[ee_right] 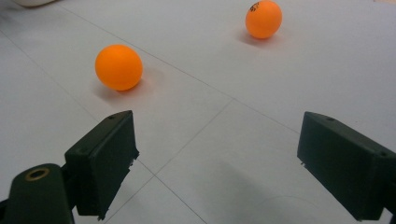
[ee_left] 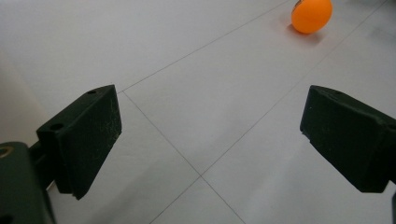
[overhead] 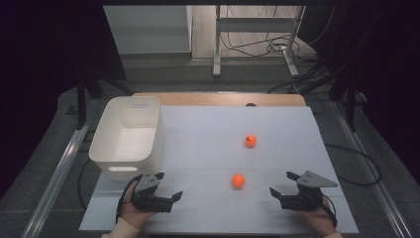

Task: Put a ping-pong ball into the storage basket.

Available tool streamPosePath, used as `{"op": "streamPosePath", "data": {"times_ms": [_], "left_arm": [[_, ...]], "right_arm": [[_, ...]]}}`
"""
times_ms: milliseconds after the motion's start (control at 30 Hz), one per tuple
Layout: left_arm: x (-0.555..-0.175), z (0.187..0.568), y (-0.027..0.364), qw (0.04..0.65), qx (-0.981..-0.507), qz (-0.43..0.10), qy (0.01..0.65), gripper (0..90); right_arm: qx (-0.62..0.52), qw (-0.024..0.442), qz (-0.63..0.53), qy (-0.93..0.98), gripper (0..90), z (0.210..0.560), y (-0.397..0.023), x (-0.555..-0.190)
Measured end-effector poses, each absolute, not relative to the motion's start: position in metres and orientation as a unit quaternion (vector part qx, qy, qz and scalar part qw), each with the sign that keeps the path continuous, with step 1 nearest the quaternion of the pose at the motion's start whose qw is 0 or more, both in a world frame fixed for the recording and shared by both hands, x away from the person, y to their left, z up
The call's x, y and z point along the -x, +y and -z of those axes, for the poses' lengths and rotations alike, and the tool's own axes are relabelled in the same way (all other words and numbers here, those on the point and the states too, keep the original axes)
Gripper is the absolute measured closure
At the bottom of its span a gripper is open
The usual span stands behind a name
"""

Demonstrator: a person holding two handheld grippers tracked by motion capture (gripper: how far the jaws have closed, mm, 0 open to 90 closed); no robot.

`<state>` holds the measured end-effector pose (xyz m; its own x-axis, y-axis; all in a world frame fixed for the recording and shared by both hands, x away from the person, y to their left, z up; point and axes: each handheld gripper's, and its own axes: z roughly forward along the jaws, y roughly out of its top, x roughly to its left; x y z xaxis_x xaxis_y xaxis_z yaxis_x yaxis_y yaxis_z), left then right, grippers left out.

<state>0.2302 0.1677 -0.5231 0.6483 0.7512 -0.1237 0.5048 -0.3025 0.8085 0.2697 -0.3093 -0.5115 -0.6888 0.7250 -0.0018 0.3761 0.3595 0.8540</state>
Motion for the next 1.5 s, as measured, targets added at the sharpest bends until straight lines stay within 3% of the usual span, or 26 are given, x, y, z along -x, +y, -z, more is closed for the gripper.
{"op": "streamPosePath", "data": {"times_ms": [700,1500], "left_arm": [[-0.231,0.519,0.165,0.444,-0.793,-0.138,0.393,6.6],[-0.242,0.498,0.137,0.449,-0.794,-0.134,0.387,6.7]], "right_arm": [[-0.344,0.195,-0.443,0.805,12.2,0.513,-0.308,-0.270],[-0.338,0.183,-0.453,0.805,12.7,0.512,-0.308,-0.272]]}}
